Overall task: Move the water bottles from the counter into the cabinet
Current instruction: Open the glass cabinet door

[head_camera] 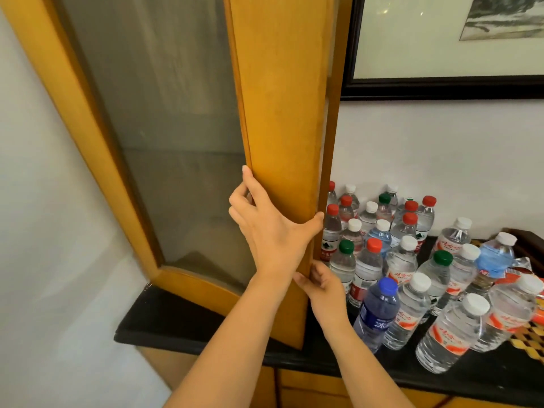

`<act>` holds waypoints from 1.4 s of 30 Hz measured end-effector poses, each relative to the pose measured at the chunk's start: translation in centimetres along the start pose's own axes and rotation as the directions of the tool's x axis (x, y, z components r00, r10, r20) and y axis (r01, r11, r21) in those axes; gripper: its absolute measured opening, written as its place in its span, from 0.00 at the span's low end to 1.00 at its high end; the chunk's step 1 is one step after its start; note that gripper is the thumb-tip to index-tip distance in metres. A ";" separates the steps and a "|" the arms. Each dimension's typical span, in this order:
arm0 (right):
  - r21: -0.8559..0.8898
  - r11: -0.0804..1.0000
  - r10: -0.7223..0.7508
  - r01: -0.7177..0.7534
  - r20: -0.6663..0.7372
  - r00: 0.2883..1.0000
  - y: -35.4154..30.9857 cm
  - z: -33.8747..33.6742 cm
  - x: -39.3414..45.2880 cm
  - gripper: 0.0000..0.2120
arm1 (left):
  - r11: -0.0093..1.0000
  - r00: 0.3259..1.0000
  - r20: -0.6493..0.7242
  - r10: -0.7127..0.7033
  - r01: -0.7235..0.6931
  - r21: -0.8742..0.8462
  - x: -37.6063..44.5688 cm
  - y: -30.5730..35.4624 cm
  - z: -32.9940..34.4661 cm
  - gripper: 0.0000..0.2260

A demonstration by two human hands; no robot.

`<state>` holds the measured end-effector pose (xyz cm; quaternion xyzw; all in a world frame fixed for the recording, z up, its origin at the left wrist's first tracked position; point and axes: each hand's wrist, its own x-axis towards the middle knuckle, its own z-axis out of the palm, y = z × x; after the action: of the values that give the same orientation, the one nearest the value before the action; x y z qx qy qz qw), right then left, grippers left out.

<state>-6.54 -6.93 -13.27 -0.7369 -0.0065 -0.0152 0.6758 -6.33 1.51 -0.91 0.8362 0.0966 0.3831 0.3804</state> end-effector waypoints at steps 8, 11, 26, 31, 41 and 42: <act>-0.064 0.998 -0.007 0.000 -0.116 0.993 -1.6 2.1 -4.9 0.20 | 0.998 0.991 0.122 0.062 -0.061 -0.013 -1.7 -0.5 -4.9 0.56; -0.089 0.996 -0.034 0.021 -0.143 0.989 -1.6 3.4 -8.2 0.18 | 0.994 0.985 0.143 0.095 -0.087 -0.062 -3.0 -1.7 -7.4 0.56; -0.180 0.961 -0.193 0.210 0.110 0.975 -3.0 13.3 -23.2 0.09 | 0.956 0.888 0.426 0.172 -0.047 -0.288 -6.0 -9.7 -26.5 0.54; -0.136 0.964 -0.191 0.229 0.247 0.950 -3.8 16.7 -24.8 0.08 | 0.919 0.882 0.441 0.165 0.024 -0.393 -6.3 -12.9 -30.7 0.49; -0.118 0.948 -0.221 0.296 0.427 0.877 -4.1 24.0 -26.6 0.16 | 0.816 0.992 0.121 0.041 0.036 -0.577 -7.8 -16.4 -36.0 0.29; -0.112 0.946 -0.230 0.306 0.434 0.871 -4.0 24.9 -26.7 0.18 | 0.801 0.996 0.084 0.028 0.028 -0.598 -8.0 -16.8 -36.4 0.26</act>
<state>-33.05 18.47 -12.22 -0.7722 -0.2509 0.0472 0.5819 -35.64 29.95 -2.25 0.6895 -0.0463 0.3564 0.6288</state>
